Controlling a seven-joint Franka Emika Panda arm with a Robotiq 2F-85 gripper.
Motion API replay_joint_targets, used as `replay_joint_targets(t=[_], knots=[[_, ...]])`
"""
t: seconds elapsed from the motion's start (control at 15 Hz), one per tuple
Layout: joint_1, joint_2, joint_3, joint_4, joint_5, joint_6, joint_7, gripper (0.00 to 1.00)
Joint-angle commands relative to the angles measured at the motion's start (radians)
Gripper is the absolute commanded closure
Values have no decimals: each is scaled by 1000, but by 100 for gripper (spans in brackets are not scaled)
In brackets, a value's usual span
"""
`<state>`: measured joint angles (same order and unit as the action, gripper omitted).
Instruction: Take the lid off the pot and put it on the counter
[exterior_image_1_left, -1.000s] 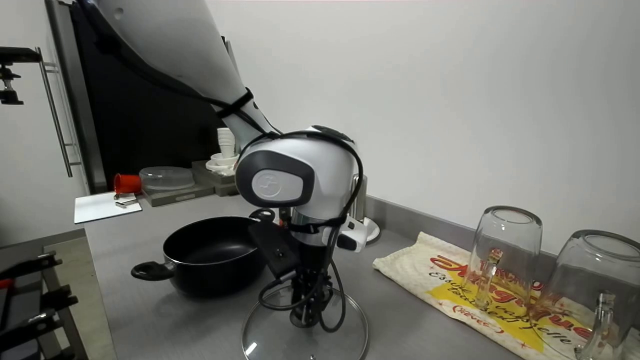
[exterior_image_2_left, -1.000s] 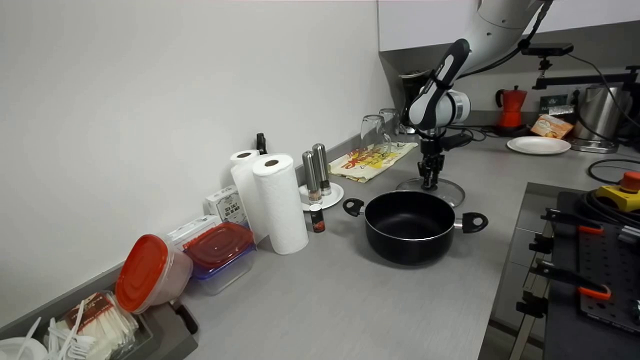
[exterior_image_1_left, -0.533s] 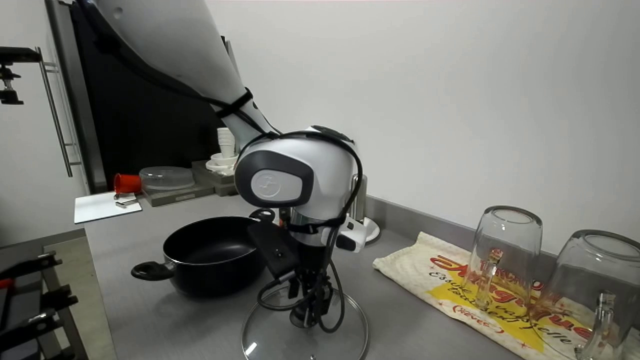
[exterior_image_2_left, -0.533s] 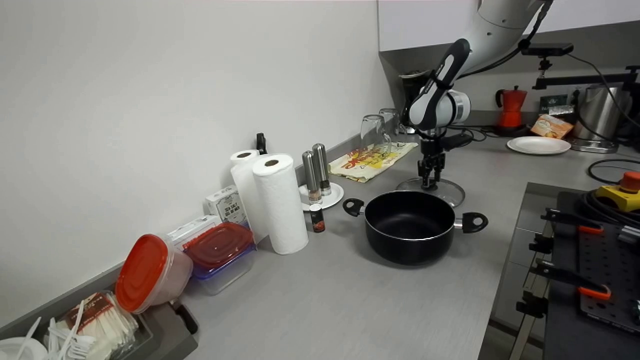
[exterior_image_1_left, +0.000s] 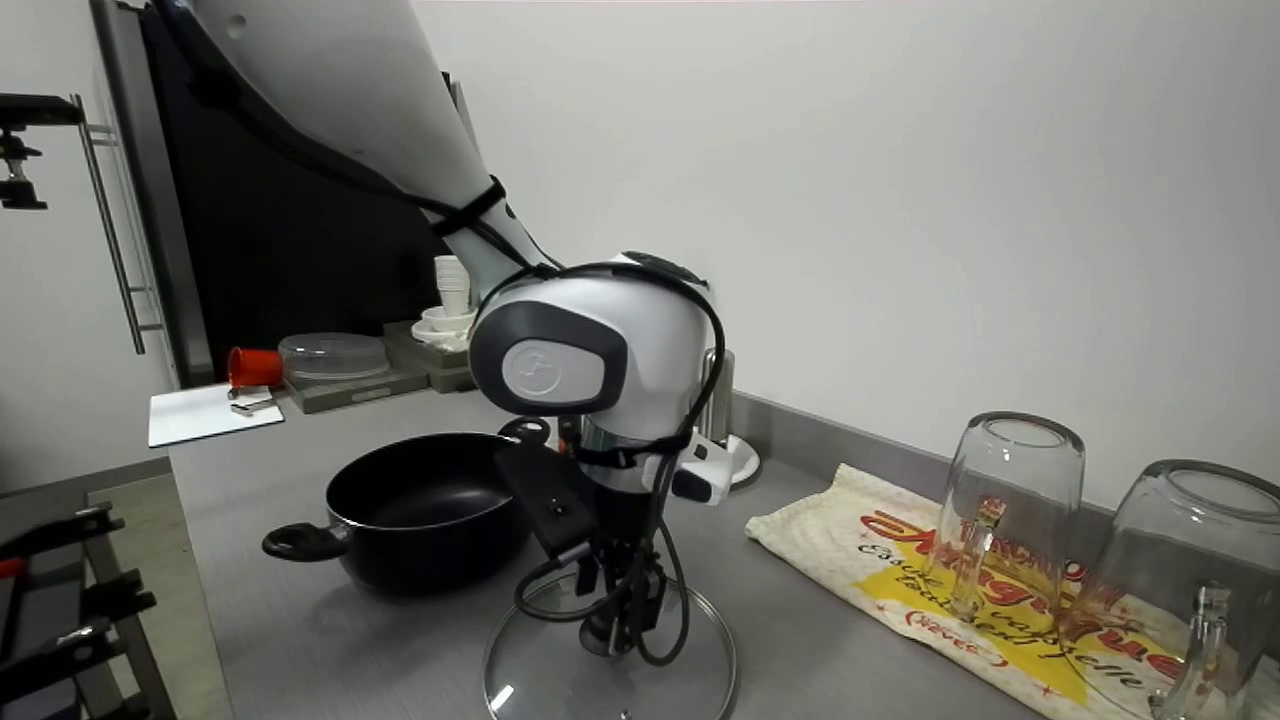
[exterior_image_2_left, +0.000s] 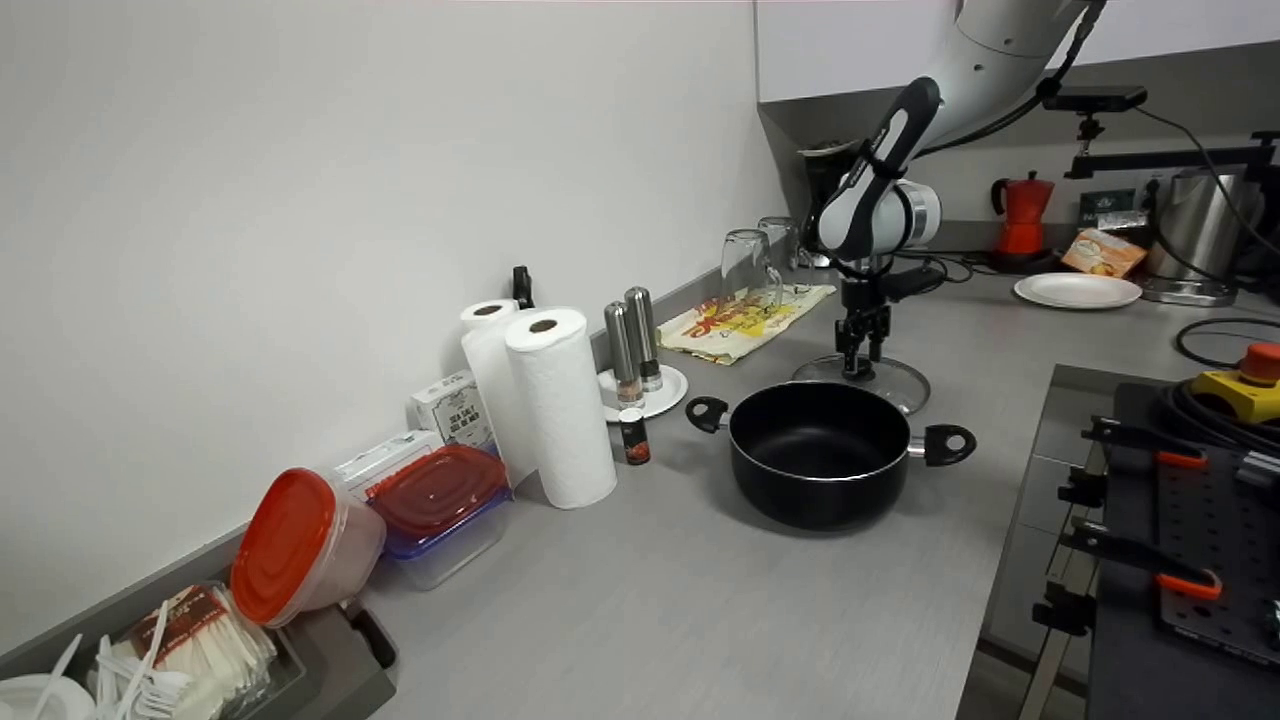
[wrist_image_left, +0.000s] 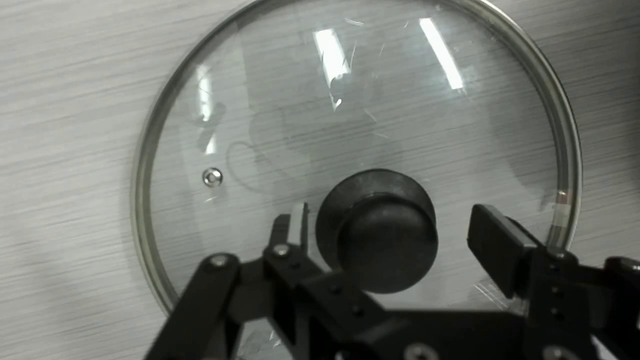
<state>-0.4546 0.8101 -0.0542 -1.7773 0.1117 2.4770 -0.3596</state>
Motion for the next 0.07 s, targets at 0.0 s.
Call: replay_joint_targets(t=[0.0], knots=[[0,2,-1,4,1,-2,-1,18]])
